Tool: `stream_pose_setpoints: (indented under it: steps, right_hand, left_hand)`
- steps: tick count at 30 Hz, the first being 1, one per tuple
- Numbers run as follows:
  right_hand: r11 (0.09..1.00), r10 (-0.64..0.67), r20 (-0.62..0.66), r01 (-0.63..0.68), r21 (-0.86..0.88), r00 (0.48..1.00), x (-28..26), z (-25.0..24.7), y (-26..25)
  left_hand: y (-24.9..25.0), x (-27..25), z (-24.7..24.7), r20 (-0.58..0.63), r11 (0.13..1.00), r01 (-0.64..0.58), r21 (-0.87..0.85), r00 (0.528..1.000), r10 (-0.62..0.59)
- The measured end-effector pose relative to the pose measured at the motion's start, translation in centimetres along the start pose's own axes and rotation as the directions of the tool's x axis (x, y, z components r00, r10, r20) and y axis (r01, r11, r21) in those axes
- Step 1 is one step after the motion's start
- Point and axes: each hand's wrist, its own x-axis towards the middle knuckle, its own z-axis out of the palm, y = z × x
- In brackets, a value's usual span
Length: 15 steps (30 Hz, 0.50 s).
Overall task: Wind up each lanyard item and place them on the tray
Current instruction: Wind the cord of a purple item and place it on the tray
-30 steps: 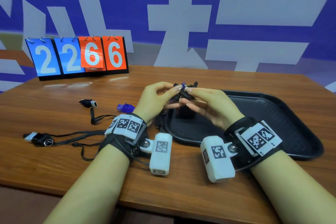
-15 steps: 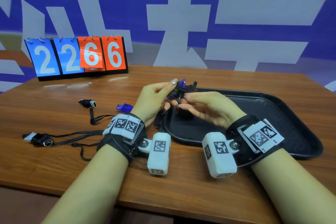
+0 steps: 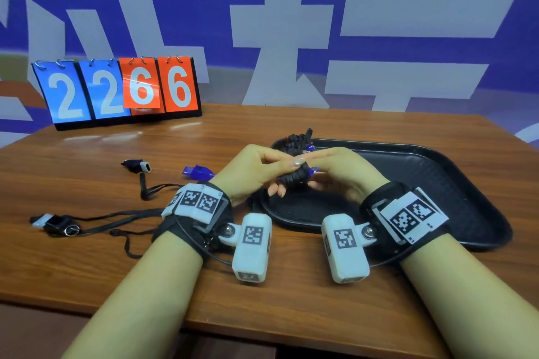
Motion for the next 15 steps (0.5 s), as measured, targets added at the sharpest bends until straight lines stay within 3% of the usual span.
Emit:
stream_pose_setpoints:
  steps: [8,15]
  right_hand:
    - [0.981,-0.128,-0.008,0.125,-0.152,0.992,-0.12,0.38,0.33]
    - [0.936,-0.351,-0.178,0.341,-0.086,0.919,-0.03,0.51,-0.25]
  left_hand:
    - [-0.35,-0.04,0.02,0.070,0.997,-0.023,0.072,0.997,0.017]
    - [-0.25,0.60,0.21,-0.118,0.999,-0.022,-0.031,0.993,0.019]
